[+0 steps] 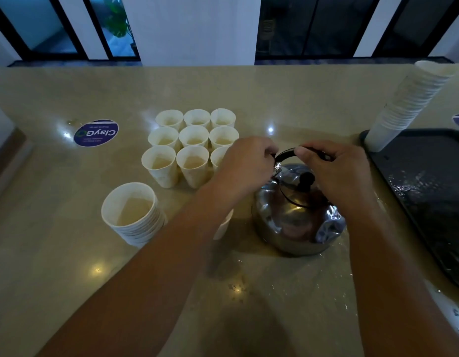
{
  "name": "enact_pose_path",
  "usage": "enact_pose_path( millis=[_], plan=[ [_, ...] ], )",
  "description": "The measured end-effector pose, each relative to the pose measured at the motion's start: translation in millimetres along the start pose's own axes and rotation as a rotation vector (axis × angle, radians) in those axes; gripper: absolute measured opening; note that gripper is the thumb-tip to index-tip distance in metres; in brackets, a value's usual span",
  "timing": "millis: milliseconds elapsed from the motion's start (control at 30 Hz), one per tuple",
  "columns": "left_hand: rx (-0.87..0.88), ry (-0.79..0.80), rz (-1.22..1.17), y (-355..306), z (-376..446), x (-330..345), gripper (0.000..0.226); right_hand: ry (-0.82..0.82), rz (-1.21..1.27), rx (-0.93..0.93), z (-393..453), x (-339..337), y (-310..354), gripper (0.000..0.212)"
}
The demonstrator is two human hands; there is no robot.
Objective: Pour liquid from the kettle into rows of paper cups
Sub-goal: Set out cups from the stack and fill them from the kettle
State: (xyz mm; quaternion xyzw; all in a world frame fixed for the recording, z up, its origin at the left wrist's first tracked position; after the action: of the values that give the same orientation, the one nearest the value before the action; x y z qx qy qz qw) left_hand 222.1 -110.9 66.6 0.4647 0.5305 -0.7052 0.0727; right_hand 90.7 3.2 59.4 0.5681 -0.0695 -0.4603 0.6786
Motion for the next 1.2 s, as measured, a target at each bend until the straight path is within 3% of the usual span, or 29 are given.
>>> enact_pose_path(
  millis=[267, 467, 700, 1200],
  plan=[
    [-0.022, -0.056, -0.154, 6.7, -8.8, -46.7, 0.022, 0.103, 0.017, -0.136, 2.5, 0.8, 44.8, 0.005],
    [-0.078, -0.013, -0.241, 11.6, -16.9, -66.6, 0.017, 0.219, -0.028, -0.181, 4.3, 4.9, 73.1, 0.013],
    [-0.156, 0.026, -0.217, 27.3, -20.9, -70.2, 0.017, 0.395, -0.132, -0.235, 4.7, 26.2, 90.5, 0.014],
    [-0.193, 0.033, -0.235, 45.2, -27.5, -77.1, 0.02, 0.548, -0.222, -0.338, 4.8, 50.4, 114.3, 0.014]
  ],
)
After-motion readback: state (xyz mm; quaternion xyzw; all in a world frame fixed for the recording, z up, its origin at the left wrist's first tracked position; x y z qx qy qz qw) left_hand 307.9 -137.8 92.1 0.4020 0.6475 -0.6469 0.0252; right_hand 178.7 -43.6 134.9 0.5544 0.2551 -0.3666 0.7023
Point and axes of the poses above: each hand's wrist, its own z-axis towards the middle knuckle, its own x-axis out of the palm, y = z × x, the point moved 8 cm from there along z, towards the middle knuckle, and after that the axes turned 11 degrees about -x, right-handed, at the moved point
